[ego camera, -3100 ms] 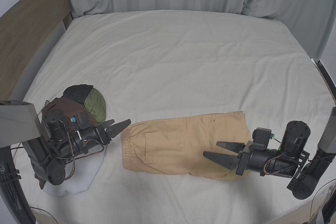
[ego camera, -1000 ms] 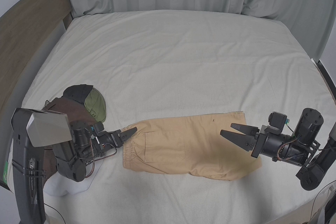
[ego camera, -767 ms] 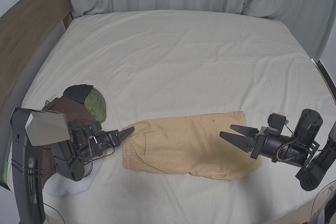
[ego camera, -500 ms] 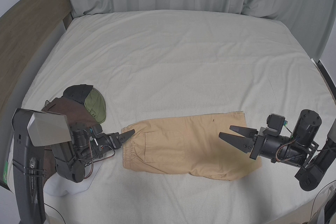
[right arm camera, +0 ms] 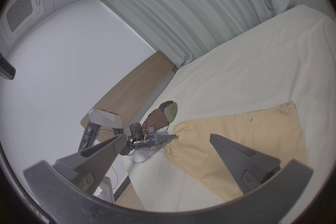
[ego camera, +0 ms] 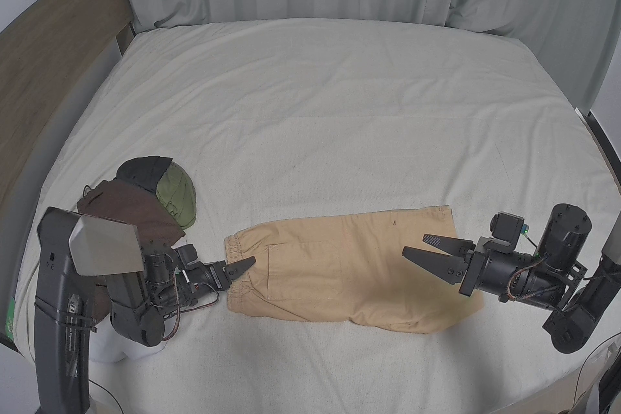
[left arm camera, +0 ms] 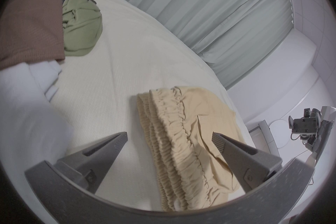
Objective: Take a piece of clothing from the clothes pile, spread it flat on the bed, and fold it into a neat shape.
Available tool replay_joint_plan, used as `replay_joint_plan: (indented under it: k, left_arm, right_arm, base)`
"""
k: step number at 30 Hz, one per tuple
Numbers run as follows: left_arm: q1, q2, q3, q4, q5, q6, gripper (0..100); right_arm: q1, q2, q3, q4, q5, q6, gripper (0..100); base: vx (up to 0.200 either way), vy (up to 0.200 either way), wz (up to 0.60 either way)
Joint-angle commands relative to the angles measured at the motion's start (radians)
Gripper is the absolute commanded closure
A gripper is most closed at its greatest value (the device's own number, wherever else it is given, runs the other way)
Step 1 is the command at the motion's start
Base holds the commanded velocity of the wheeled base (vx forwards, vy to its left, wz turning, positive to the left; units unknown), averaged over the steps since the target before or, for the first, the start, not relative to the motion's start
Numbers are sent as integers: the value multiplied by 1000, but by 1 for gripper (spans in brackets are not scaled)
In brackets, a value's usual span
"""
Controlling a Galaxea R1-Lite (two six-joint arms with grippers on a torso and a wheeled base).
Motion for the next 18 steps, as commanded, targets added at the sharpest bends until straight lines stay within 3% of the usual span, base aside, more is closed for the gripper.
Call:
replay_joint_plan:
  k: [1,18]
  left_arm:
    - [-11,25,12,1,-1,-5,0]
    - [-94,-38,70,1,1,-259,0]
  right_arm:
    - [0,3,1,0,1,0,0]
    - [0,16,-1,0,-3,2,0]
  base:
    - [0,0,0]
    - [0,0,0]
